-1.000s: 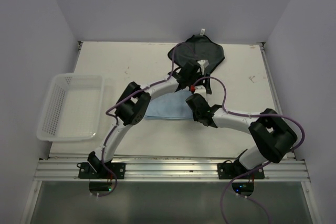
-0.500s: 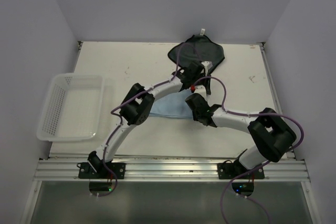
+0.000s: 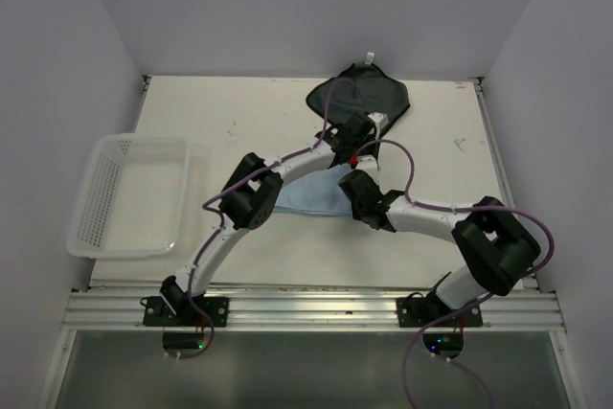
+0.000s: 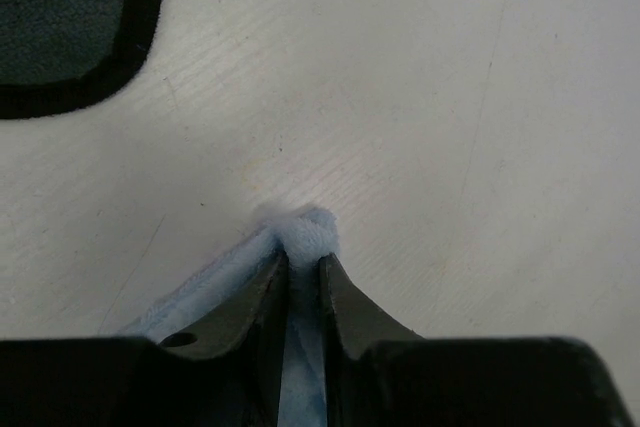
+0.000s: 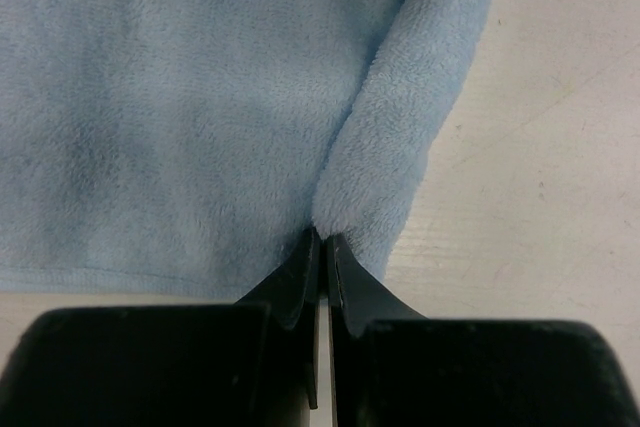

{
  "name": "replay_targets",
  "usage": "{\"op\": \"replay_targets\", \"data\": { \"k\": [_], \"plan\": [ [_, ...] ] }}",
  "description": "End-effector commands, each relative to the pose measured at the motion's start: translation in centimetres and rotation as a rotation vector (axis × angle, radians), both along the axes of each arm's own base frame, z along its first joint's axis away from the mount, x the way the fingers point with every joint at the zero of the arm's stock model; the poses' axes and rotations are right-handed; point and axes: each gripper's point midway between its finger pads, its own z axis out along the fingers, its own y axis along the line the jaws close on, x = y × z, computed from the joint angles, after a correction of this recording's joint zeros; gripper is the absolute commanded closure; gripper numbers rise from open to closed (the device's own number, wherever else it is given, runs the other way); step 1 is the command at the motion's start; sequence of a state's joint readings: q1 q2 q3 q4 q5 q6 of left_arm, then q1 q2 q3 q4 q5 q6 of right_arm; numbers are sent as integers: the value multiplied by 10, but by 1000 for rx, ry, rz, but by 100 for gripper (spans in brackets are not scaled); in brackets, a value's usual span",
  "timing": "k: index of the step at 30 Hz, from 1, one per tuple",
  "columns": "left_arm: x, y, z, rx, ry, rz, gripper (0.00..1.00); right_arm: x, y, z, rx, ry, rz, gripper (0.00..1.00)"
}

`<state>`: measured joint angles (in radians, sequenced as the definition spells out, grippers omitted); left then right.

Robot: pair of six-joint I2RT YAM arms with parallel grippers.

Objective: Roll the towels
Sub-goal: Roll the towel

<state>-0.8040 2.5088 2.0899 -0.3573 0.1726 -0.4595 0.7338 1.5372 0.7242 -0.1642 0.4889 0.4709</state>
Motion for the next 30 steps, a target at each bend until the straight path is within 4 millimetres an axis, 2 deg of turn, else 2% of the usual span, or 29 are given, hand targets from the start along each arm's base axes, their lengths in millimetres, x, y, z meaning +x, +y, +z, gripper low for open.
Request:
{"op": "replay_targets", "data": {
  "k": [1,3,4,6,7,11,15,18,19,24,25,27,30],
  "plan": [
    [-17,16,-30,120,22,2,79,-16,-13,-21,-65,81,11,100],
    [-14,12,-16,73,8,22,82,-15,-14,-20,-68,75,9,100],
    [-11,10,-2,38,2,35,82,-15,-14,-19,-66,72,5,100],
    [-4,11,8,-5,-18,57,82,-17,-15,-20,-67,76,5,100],
    [0,8,21,-37,-37,66,82,-17,-15,-20,-67,75,3,100],
    [9,10,37,-68,-61,76,87,-17,-17,-19,-70,75,-3,100],
    [10,9,41,-88,-60,63,95,-18,-18,-16,-69,74,-9,100],
    [9,7,46,-111,-65,57,95,-18,-18,-12,-69,74,-9,100],
    [10,5,57,-140,-79,60,95,-17,-17,-10,-68,71,-10,100],
    [15,7,72,-199,-92,86,95,-20,-20,-4,-75,77,-5,100],
    [16,4,84,-239,-101,85,95,-19,-19,-1,-77,76,0,100],
    [17,9,80,-252,-87,101,95,-21,-21,-1,-91,89,1,100],
    [21,13,90,-310,-99,113,95,-22,-25,2,-107,95,-9,100]
  ]
}}
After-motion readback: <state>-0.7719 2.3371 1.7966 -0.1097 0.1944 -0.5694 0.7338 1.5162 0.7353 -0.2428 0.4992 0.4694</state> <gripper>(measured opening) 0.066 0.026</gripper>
